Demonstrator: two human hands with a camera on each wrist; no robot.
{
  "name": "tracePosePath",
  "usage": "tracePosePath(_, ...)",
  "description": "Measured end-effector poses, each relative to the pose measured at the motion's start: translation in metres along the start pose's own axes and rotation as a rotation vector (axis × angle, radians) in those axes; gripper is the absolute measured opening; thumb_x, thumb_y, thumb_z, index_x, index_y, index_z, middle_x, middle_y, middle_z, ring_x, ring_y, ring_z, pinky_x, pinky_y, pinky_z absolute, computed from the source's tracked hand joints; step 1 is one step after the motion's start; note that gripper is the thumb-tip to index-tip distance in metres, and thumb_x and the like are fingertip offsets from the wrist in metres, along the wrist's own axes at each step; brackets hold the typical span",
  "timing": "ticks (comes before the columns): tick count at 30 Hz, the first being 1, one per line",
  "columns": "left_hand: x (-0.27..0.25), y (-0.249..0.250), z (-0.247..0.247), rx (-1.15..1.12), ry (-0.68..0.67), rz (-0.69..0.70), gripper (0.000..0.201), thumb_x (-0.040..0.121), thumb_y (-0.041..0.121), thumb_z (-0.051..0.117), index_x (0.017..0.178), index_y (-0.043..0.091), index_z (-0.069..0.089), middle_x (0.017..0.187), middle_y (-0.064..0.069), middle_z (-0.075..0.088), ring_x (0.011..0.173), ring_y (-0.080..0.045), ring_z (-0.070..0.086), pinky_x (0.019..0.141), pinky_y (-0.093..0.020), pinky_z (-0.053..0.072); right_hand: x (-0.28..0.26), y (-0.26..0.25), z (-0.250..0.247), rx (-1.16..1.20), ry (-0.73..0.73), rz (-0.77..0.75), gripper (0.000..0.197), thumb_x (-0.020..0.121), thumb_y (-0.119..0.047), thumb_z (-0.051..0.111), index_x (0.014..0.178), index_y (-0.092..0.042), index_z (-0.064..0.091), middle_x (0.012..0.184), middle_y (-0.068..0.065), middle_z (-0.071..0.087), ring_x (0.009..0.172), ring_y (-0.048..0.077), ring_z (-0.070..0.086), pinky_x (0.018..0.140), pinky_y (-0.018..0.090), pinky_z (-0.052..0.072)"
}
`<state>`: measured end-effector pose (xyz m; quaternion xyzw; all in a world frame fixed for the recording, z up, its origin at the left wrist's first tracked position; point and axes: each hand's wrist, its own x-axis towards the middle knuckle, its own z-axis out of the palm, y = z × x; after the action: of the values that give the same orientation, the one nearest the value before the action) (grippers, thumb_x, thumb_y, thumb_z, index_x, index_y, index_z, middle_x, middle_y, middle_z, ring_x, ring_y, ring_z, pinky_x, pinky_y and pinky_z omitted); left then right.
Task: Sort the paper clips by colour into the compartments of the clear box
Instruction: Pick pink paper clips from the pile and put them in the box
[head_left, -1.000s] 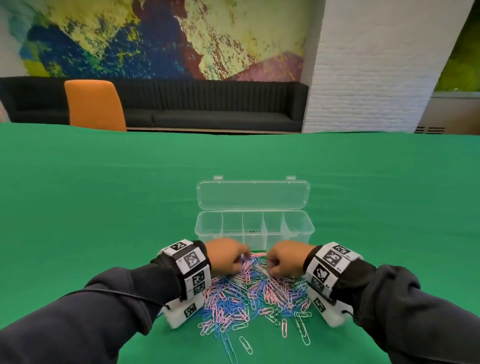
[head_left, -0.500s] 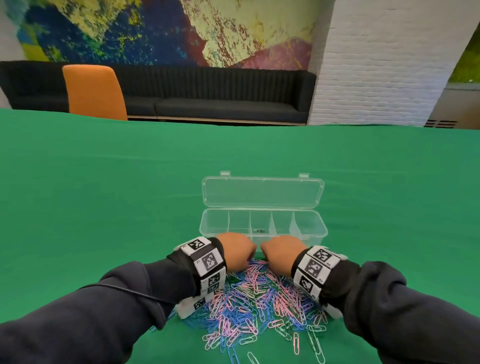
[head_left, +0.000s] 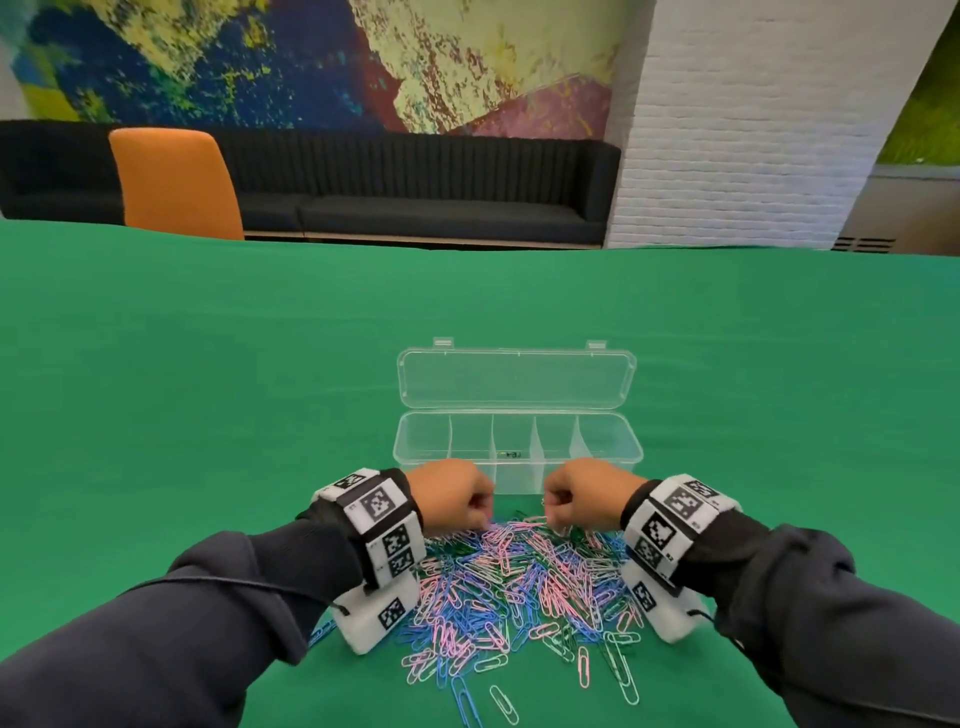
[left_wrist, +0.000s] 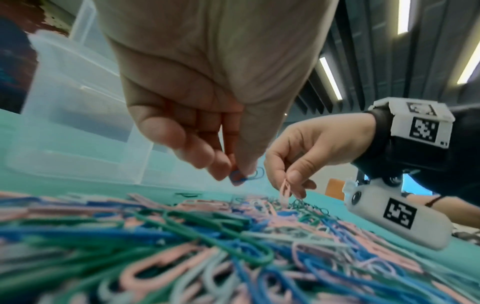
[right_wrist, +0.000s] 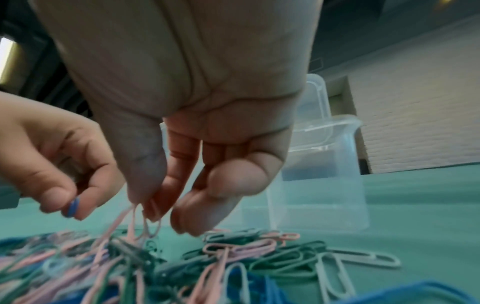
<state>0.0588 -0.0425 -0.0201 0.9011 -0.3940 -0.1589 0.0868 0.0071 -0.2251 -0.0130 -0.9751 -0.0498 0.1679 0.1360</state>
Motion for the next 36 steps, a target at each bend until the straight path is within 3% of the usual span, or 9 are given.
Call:
tracePosePath(4,-0.005,-0.004,0.001,-0.112,0.025,-0.001,0.016,0.091,0.019,0.057,0.103,0.013,0.066,0.103,0.0,0.068,0.081,-0.004,0.055,0.074,-0.015,0.04,-0.007,0.009,-0.004,0.182,0.01,0.019,0.019,0.088,-0.011,0.056,0.072,-0.02,0.059,0.069,-0.011,0.06,0.059,0.003,0.055,0.055,0.014,0.046)
tracePosePath(7,-0.006,-0.005,0.003,-0.194,0.038,-0.006,0.017,0.092,0.021,0.058,0.106,0.016,0.066,0.1,0.005,0.066,0.069,0.004,0.052,0.064,-0.006,0.037,-0.01,0.013,-0.005,0.256,-0.009,0.024,0.02,0.088,-0.012,0.057,0.07,-0.021,0.059,0.068,-0.009,0.062,0.056,0.003,0.056,0.051,0.015,0.045)
tracePosePath(10,-0.002,0.0,0.006,-0.347,0.064,-0.026,0.015,0.094,0.022,0.055,0.104,0.016,0.063,0.094,0.004,0.065,0.067,-0.001,0.057,0.065,-0.011,0.045,-0.011,0.013,-0.006,0.298,0.001,0.017,0.019,0.088,-0.013,0.058,0.07,-0.022,0.059,0.066,-0.008,0.061,0.054,0.003,0.055,0.051,0.017,0.046)
tracePosePath(12,0.0,0.007,0.01,-0.645,0.096,-0.076,0.02,0.098,0.021,0.046,0.108,0.01,0.06,0.095,-0.001,0.064,0.074,-0.01,0.061,0.067,-0.019,0.049,-0.011,0.008,-0.008,0.368,0.042,-0.019,0.021,0.088,-0.012,0.057,0.069,-0.022,0.058,0.063,-0.008,0.06,0.051,0.003,0.053,0.049,0.017,0.045)
tracePosePath(16,-0.004,0.023,0.021,-1.637,0.056,-0.267,0.043,0.103,0.032,0.028,0.109,0.0,0.056,0.097,-0.017,0.065,0.083,-0.026,0.065,0.071,-0.033,0.054,-0.01,-0.012,-0.019,0.508,0.148,-0.101,0.008,0.09,-0.015,0.059,0.083,-0.019,0.06,0.064,-0.009,0.058,0.051,0.004,0.052,0.044,0.014,0.04)
tracePosePath(20,-0.014,0.02,0.035,-2.169,0.002,-0.327,0.051,0.102,0.034,0.028,0.112,-0.009,0.053,0.098,-0.029,0.066,0.078,-0.036,0.069,0.064,-0.038,0.058,-0.01,-0.014,-0.024,0.197,0.19,-0.069,0.009,0.089,-0.019,0.059,0.096,-0.016,0.065,0.073,-0.011,0.056,0.062,0.005,0.05,0.058,0.016,0.039)
tracePosePath(25,-0.027,-0.001,0.042,-2.23,0.06,-0.326,0.034,0.097,0.015,0.034,0.114,-0.008,0.053,0.1,-0.029,0.066,0.077,-0.035,0.07,0.062,-0.039,0.058,-0.001,-0.019,-0.006,-0.088,0.004,-0.047,0.018,0.088,-0.017,0.058,0.105,-0.016,0.065,0.076,-0.015,0.054,0.082,0.012,0.051,0.066,0.02,0.038)
tracePosePath(30,-0.033,-0.021,0.039,-2.133,0.147,-0.345,0.029,0.093,0.001,0.033,0.111,0.0,0.055,0.101,-0.021,0.069,0.08,-0.029,0.071,0.069,-0.038,0.057,0.021,-0.03,0.013,-0.236,-0.066,-0.013,0.013,0.089,-0.016,0.052,0.101,-0.017,0.058,0.108,0.005,0.064,0.093,0.022,0.056,0.079,0.029,0.043)
tracePosePath(36,-0.034,-0.024,0.038,-2.195,0.143,-0.281,0.031,0.093,0.01,0.034,0.112,-0.003,0.055,0.108,-0.026,0.066,0.084,-0.032,0.07,0.074,-0.039,0.056,0.024,-0.026,0.009,-0.217,-0.117,0.033,0.01,0.088,-0.016,0.056,0.08,-0.018,0.05,0.081,-0.001,0.053,0.082,0.017,0.048,0.072,0.026,0.041)
